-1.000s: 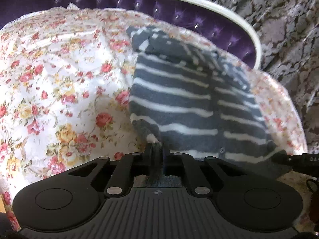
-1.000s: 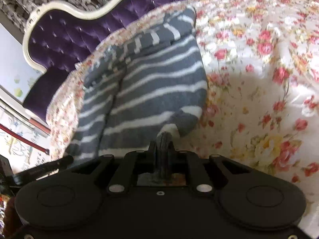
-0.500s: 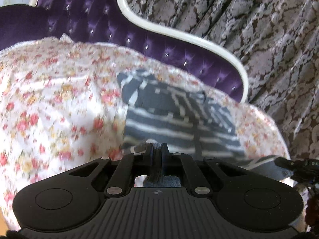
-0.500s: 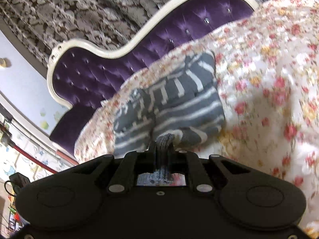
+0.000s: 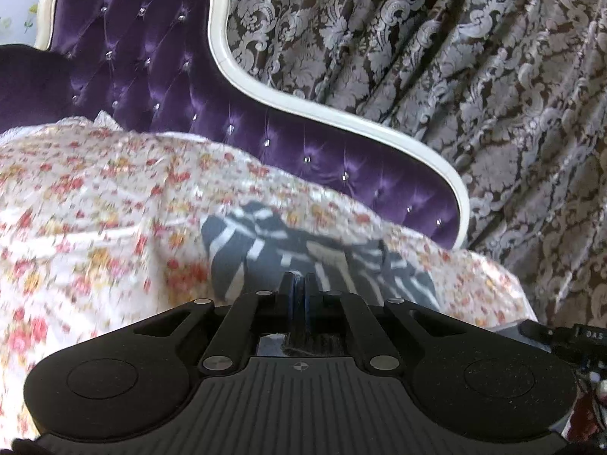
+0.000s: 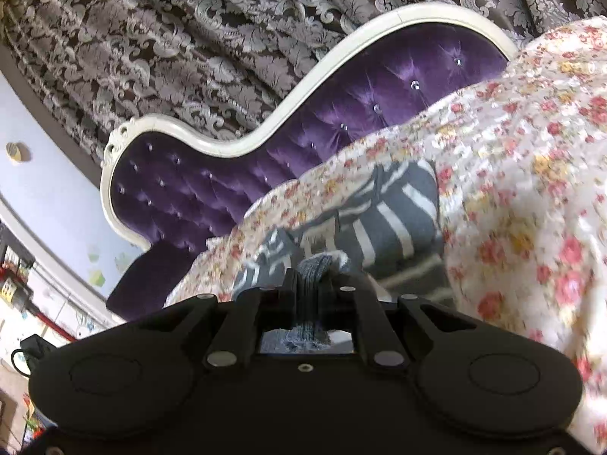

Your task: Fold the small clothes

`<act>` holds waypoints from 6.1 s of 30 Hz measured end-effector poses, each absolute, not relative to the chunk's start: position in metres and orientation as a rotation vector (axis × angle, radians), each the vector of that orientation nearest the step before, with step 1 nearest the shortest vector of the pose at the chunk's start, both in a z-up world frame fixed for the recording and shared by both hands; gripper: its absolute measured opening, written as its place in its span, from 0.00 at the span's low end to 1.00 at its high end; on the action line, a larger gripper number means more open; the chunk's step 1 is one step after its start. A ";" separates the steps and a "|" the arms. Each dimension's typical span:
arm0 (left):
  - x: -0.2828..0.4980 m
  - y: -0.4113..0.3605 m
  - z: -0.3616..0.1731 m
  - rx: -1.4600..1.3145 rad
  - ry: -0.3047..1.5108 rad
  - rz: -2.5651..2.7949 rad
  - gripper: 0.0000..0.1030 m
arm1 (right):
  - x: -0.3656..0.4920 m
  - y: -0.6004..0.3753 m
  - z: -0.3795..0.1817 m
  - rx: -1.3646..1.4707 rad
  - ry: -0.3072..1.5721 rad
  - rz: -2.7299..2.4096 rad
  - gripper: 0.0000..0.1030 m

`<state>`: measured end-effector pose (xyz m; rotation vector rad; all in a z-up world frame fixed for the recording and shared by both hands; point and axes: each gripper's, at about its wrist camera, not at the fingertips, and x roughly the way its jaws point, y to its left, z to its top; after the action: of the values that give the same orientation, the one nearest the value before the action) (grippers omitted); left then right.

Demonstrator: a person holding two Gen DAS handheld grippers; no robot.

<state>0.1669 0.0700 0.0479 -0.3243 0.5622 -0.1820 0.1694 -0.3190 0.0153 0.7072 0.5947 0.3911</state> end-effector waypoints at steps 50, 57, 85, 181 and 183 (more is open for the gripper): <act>0.322 0.042 -0.009 0.001 0.655 -0.102 0.56 | 0.337 -0.279 -0.025 0.454 0.614 0.192 0.61; 0.306 0.022 -0.044 0.100 0.740 -0.128 0.57 | 0.314 -0.244 -0.051 0.201 0.770 0.207 0.60; 0.283 0.038 -0.068 -0.026 0.755 0.062 1.00 | 0.273 -0.240 -0.063 0.039 0.793 0.257 0.61; 0.341 -0.056 -0.034 0.059 0.941 -0.003 0.98 | 0.330 -0.323 -0.090 0.850 0.844 0.446 1.00; 0.346 -0.059 -0.046 0.077 0.981 0.007 0.98 | 0.330 -0.323 -0.090 0.850 0.849 0.445 1.00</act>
<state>0.3455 -0.0586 -0.0456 0.0766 0.9809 0.0066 0.3303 -0.3229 -0.0903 0.8501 0.8489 0.4452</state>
